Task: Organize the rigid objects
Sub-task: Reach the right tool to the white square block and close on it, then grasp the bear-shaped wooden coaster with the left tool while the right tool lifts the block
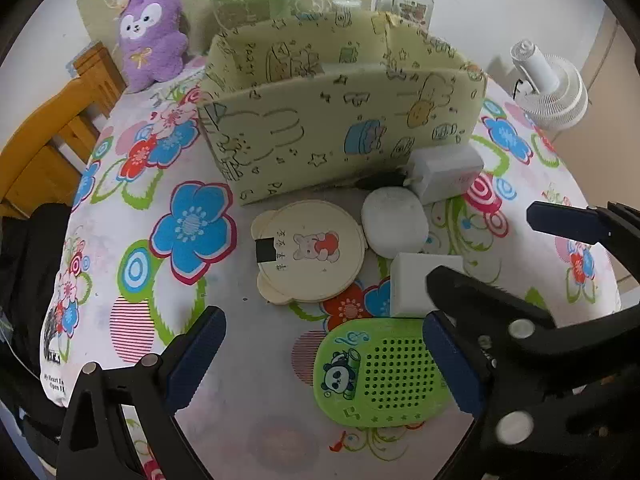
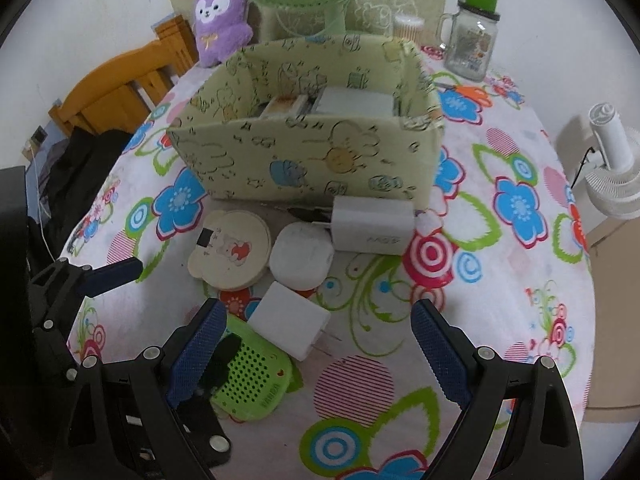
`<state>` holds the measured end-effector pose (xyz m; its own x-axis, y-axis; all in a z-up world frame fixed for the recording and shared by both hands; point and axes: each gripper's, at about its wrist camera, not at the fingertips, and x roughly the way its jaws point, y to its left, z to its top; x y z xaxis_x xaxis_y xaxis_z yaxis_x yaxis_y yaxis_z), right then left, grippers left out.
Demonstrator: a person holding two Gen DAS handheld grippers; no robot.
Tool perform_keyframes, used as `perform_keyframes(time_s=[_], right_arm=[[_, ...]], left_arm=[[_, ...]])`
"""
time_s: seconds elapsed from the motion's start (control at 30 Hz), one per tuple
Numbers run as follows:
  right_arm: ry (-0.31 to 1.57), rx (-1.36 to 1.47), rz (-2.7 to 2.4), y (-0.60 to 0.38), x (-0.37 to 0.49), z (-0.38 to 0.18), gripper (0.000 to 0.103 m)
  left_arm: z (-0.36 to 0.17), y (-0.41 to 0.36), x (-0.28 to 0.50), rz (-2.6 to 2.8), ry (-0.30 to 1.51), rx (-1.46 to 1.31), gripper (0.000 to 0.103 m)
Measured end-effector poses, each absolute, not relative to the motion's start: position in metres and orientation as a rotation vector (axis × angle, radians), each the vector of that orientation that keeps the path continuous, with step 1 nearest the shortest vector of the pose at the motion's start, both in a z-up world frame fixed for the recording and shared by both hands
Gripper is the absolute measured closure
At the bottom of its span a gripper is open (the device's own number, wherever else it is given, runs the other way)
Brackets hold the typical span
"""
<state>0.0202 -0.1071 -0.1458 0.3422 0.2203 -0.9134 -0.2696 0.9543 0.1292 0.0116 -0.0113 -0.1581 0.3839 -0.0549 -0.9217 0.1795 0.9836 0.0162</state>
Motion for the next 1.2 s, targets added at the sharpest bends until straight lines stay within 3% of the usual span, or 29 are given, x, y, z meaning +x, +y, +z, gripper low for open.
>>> perform_keyframes(time_s=[0.43, 0.67, 0.83, 0.9, 1.2], right_arm=[[1.279, 0.017, 0.258, -0.095, 0.027, -0.181, 0.019], [1.325, 0.041, 0.238, -0.090, 0.030, -0.190, 0.033], [1.332, 0.028, 0.231, -0.089, 0.029, -0.193, 0.034], [1.326, 0.022, 0.244, -0.087, 0.029, -0.191, 0.042], [1.324, 0.029, 0.223, -0.092, 0.032, -0.188, 0.043]], left_arm=[[-0.179, -0.002, 0.020, -0.184, 1.225, 0.143, 0.003], [-0.183, -0.006, 0.022, -0.219, 1.240, 0.139, 0.003], [-0.187, -0.007, 0.021, -0.233, 1.251, 0.145, 0.003], [-0.187, -0.007, 0.021, -0.230, 1.253, 0.141, 0.003], [-0.182, -0.011, 0.029, -0.235, 1.261, 0.140, 0.003]])
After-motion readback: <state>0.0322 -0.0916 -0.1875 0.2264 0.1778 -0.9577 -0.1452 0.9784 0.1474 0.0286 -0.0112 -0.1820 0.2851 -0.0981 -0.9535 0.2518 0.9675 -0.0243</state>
